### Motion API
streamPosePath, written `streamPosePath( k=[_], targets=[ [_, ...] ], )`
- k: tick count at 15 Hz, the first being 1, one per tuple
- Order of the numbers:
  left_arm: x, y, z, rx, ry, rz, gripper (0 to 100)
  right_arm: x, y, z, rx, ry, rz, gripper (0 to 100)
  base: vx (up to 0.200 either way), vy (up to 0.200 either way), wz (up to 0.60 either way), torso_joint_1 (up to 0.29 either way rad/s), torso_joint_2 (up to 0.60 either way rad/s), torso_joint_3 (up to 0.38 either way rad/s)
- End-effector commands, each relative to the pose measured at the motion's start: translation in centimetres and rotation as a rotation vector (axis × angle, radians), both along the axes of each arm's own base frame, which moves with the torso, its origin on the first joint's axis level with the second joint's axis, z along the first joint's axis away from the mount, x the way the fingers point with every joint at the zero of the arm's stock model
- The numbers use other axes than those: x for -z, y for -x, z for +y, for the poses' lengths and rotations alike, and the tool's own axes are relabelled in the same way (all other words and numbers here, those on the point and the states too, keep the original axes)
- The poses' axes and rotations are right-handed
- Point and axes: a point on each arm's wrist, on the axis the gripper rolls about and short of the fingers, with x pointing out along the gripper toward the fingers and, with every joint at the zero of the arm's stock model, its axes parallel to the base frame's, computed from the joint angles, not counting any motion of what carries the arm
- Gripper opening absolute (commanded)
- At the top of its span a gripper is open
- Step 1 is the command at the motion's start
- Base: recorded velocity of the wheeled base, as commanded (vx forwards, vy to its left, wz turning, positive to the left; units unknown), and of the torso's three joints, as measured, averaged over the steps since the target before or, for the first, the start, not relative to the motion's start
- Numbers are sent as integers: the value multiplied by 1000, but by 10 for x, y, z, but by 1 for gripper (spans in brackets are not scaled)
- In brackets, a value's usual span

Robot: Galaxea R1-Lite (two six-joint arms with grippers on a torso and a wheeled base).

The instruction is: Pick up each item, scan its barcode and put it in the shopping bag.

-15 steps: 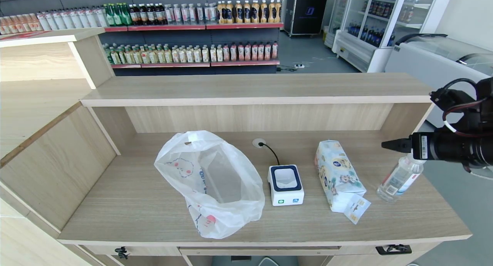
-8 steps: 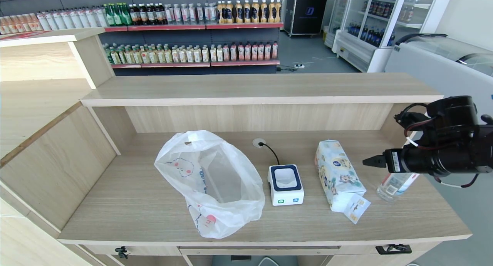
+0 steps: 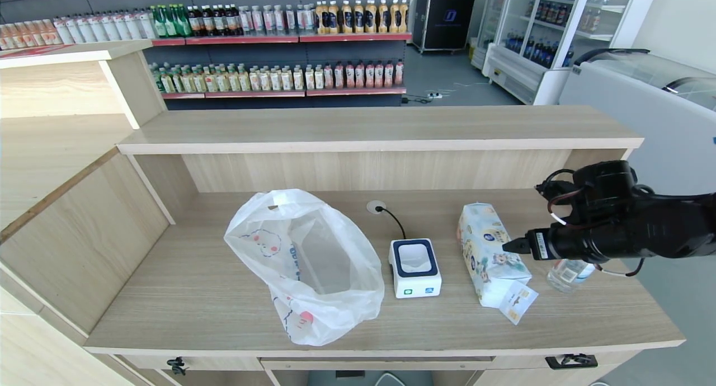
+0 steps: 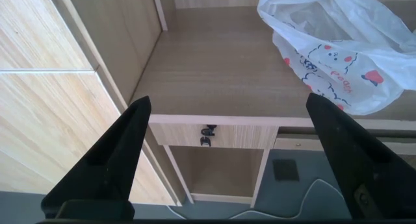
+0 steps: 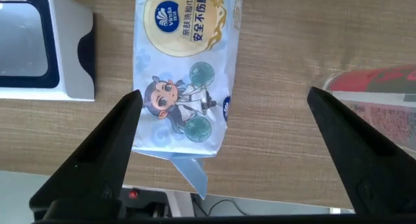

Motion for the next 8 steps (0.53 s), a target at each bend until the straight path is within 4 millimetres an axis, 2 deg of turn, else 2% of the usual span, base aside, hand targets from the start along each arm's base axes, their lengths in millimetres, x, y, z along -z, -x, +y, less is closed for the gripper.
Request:
streamPosePath(
  k=[1,4,8],
  targets=[
    [0,0,0,0,-1,0,100,13,-6,10,-33,-5,26,100,0,0,0,0,0,0],
    [0,0,0,0,-1,0,100,20,-11,21,-99,-38,14,100,0,0,0,0,0,0],
    [0,0,0,-2,0,-1,100,33,-18,23,-100,-26,44,100,0,0,0,0,0,0]
  ],
)
